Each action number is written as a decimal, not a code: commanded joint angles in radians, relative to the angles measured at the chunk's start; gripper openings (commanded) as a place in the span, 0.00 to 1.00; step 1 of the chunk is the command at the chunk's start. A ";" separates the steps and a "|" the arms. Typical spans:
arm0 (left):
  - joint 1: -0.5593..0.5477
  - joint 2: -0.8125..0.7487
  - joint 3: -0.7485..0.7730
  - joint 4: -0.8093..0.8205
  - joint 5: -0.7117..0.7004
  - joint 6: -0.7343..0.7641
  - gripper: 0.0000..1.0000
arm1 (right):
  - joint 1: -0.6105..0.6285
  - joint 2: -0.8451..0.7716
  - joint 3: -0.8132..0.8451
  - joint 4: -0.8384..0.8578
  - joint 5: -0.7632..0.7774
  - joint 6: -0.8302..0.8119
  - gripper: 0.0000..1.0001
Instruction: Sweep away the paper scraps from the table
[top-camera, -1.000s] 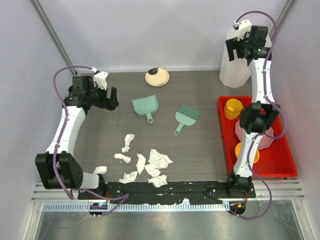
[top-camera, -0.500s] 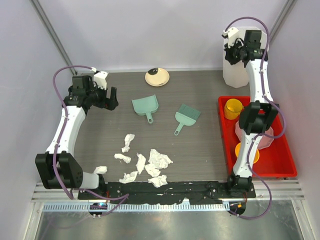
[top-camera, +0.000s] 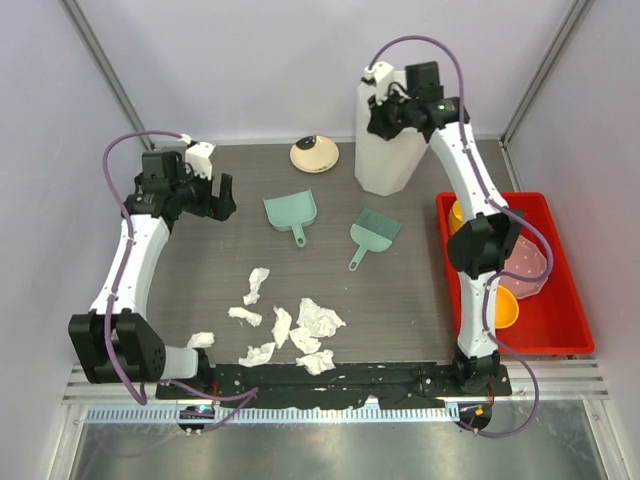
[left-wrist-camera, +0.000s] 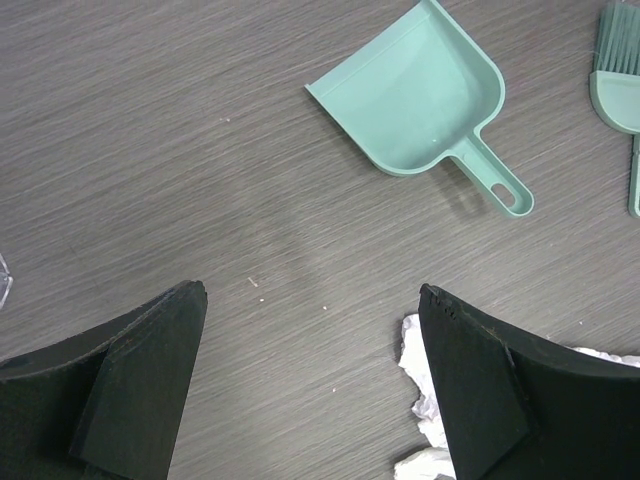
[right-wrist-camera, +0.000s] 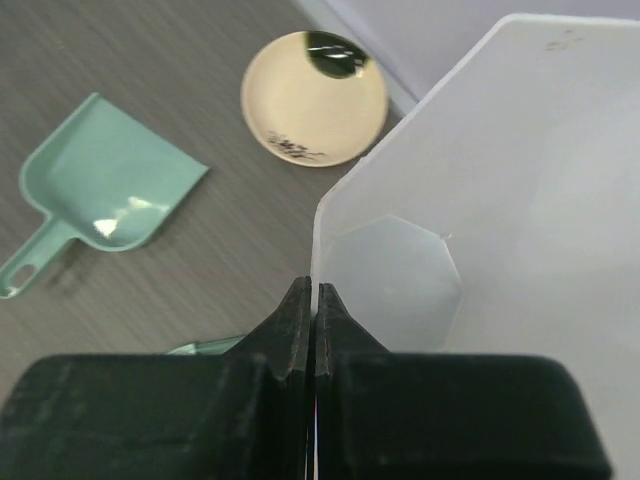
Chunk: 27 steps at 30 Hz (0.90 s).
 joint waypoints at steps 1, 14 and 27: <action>-0.004 -0.054 0.005 0.005 0.029 -0.001 0.91 | 0.060 -0.054 0.037 -0.076 0.102 -0.012 0.01; -0.002 -0.070 -0.004 0.012 0.051 -0.002 0.91 | 0.172 -0.221 -0.339 0.214 -0.056 0.040 0.01; -0.002 -0.076 -0.001 0.005 0.058 0.001 0.91 | 0.199 -0.106 -0.136 0.047 -0.036 0.137 0.01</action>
